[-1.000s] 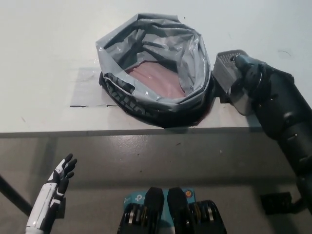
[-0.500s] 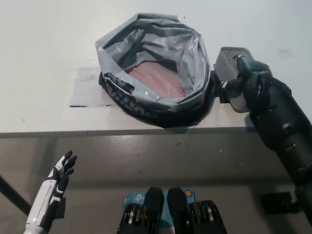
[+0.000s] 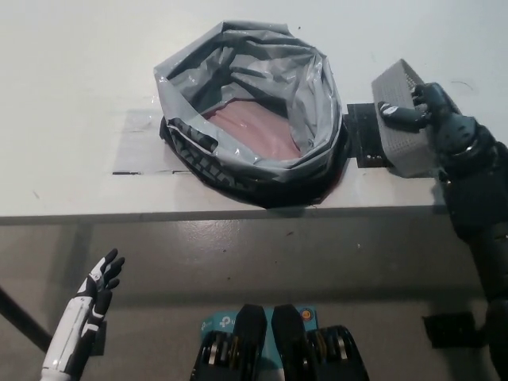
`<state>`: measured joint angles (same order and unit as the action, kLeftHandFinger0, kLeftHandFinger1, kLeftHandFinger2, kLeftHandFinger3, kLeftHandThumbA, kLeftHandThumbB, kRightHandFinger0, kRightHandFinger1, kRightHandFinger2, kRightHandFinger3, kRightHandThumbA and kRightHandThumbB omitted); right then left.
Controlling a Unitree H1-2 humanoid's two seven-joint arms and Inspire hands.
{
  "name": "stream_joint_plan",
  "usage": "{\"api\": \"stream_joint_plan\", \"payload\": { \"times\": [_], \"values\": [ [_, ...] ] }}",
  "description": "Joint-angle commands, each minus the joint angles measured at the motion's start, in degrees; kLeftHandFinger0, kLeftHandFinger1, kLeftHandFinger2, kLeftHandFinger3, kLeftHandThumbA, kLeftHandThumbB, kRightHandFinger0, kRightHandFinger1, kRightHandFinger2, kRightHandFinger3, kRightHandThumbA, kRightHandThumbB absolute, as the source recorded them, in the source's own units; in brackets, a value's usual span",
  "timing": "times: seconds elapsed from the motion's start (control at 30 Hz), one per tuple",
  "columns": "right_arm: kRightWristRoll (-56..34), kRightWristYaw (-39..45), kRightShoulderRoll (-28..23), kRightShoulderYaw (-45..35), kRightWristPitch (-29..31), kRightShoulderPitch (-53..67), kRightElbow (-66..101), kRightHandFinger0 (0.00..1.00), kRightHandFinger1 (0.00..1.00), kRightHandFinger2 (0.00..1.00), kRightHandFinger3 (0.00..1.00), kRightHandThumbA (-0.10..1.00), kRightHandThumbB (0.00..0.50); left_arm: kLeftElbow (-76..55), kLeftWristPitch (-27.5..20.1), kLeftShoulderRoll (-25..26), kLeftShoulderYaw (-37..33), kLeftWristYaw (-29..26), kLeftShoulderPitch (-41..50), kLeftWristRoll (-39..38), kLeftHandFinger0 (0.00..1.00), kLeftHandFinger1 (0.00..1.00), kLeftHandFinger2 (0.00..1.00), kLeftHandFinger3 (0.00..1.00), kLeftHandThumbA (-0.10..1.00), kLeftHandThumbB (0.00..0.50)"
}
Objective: Use the right hand to pick up a small rectangular container and put it into a plastic bag and lift the bag
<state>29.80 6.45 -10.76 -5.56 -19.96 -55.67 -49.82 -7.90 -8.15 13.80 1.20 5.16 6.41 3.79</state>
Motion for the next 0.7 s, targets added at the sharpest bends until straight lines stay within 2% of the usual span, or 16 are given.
{"api": "stream_joint_plan", "payload": {
  "times": [0.0,0.03,0.1,0.13,0.17,0.23,0.37,0.47,0.5,0.57,0.67],
  "values": [
    [-14.30,-0.67,0.97,-7.45,6.03,-3.48,3.78,0.08,0.53,0.84,0.67,0.02,0.279,-0.70,-2.44,1.02,0.91,0.09,0.80,-0.30,1.00,1.00,1.00,1.00,1.00,0.108],
    [-15.21,-0.24,1.14,-8.30,5.51,-3.65,4.73,0.09,0.55,0.87,0.70,0.02,0.275,-0.66,-2.39,1.06,0.94,0.09,0.79,-0.29,1.00,1.00,1.00,1.00,1.00,0.107],
    [-17.86,0.53,1.57,-10.59,5.14,-4.34,6.37,0.02,0.50,0.86,0.75,-0.04,0.275,-0.36,-2.26,1.01,1.03,-0.04,0.51,-0.27,1.00,1.00,1.00,1.00,1.00,0.112],
    [-19.60,0.49,2.17,-12.40,2.94,-4.17,10.07,0.00,0.45,0.84,0.75,-0.06,0.279,-0.63,-1.69,0.92,0.97,-0.13,1.05,0.07,1.00,1.00,1.00,1.00,1.00,0.126],
    [-20.29,1.35,2.08,-12.63,3.05,-4.17,11.62,0.00,0.43,0.84,0.68,-0.04,0.264,-0.65,-1.58,0.88,0.93,-0.23,1.24,0.34,1.00,1.00,1.00,1.00,1.00,0.126],
    [-21.22,2.45,2.03,-12.97,2.19,-4.08,14.05,0.00,0.45,0.88,0.66,-0.03,0.268,-0.78,-1.51,0.93,0.87,-0.16,1.68,0.47,1.00,1.00,1.00,1.00,1.00,0.125],
    [-24.47,3.42,2.91,-14.56,-1.04,-4.30,21.27,0.00,0.45,0.85,0.52,-0.06,0.255,-0.89,-1.58,0.85,0.88,-0.12,2.58,0.31,1.00,1.00,1.00,1.00,1.00,0.110],
    [-26.80,4.25,3.32,-14.90,-2.53,-5.19,26.41,0.00,0.46,0.87,0.47,-0.10,0.217,-0.99,-1.60,1.05,0.93,-0.11,2.45,0.52,1.00,1.00,1.00,1.00,1.00,0.111],
    [-27.66,4.33,3.46,-15.00,-4.65,-5.82,29.10,0.00,0.46,0.87,0.56,-0.10,0.228,-0.82,-1.58,1.09,0.95,-0.09,2.02,0.48,1.00,1.00,1.00,1.00,1.00,0.112],
    [-28.67,4.18,3.55,-15.15,-6.57,-6.61,31.21,0.00,0.43,0.83,0.48,-0.09,0.243,-0.47,-1.73,0.98,0.98,-0.12,1.71,0.28,1.00,1.00,1.00,1.00,1.00,0.112],
    [-28.93,4.25,3.22,-13.74,-6.97,-7.76,35.12,0.00,0.35,0.73,0.29,-0.08,0.243,-0.54,-1.21,0.57,0.73,-0.03,2.11,0.19,1.00,1.00,1.00,1.00,1.00,0.129]
  ]
}}
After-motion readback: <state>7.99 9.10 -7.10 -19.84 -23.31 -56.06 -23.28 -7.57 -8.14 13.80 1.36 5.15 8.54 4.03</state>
